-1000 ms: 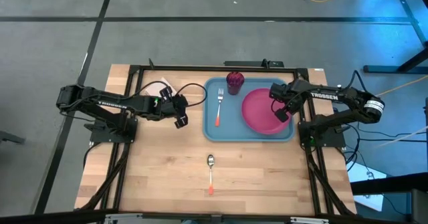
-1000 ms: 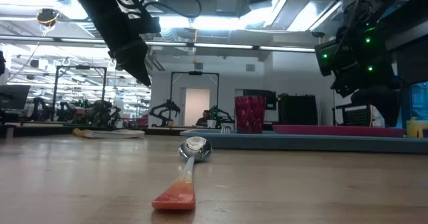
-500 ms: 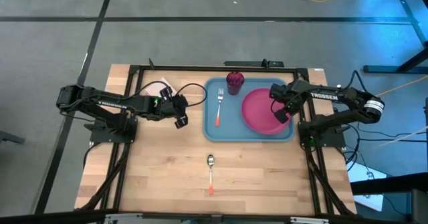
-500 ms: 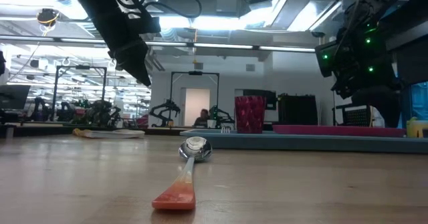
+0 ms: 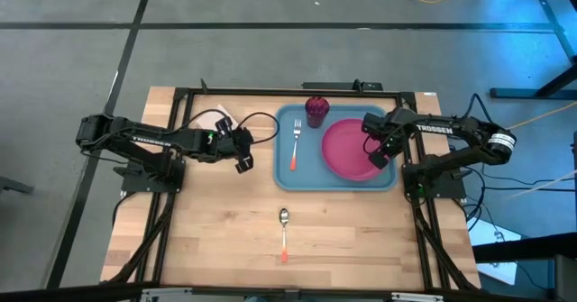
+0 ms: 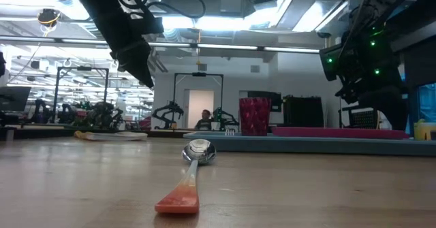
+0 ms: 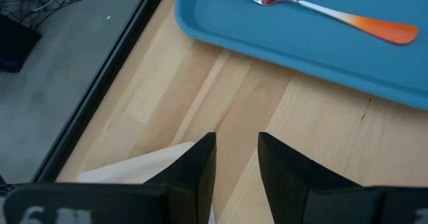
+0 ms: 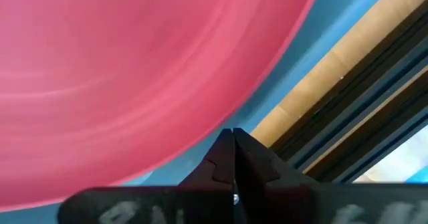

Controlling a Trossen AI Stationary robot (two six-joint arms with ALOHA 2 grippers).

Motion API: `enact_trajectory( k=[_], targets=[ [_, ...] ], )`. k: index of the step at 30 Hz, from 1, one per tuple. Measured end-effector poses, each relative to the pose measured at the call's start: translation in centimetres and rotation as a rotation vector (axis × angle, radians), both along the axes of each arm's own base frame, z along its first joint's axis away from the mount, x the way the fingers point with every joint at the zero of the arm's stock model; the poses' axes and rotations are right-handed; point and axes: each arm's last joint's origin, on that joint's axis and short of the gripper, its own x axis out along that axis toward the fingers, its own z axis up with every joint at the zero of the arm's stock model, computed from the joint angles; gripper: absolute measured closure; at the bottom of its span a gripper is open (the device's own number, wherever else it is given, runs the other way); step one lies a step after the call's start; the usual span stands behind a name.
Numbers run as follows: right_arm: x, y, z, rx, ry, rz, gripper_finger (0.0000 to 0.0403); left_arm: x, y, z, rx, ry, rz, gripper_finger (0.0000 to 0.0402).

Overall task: Pick and place plate/cup/fork/spoon on tray
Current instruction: Put the pink plate on the blue tray to the bottom right of the red cup, then put the orange spoon on the blue tray to the left side of the orange fork

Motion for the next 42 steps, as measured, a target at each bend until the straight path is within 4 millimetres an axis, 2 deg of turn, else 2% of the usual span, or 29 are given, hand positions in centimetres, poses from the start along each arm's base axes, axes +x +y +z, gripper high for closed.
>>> enact_trajectory(
  k=[23, 26, 34, 38, 42],
  targets=[
    [0.9, 0.8, -0.1, 0.136, -0.123, 0.112, 0.0399, 0.0, 0.0, 0.0, 0.0, 0.0, 0.0, 0.0298],
    [0.7, 1.0, 0.0, 0.134, -0.091, 0.077, 0.0399, 0.0, 0.0, 0.0, 0.0, 0.0, 0.0, 0.0298],
    [0.8, 1.1, 3.2, 0.05, 0.081, -0.012, 0.0398, 0.0, 0.0, 0.0, 0.001, 0.0, 0.001, 0.0298],
    [1.6, 1.2, 4.9, 0.03, 0.062, -0.072, 0.0398, 0.0, 0.0, 0.0, 0.001, 0.0, 0.001, 0.0298],
    [2.5, 1.6, 6.4, 0.079, -0.007, -0.154, 0.0398, 0.0, 0.0, 0.0, 0.001, 0.0, 0.001, 0.0298]
  ],
)
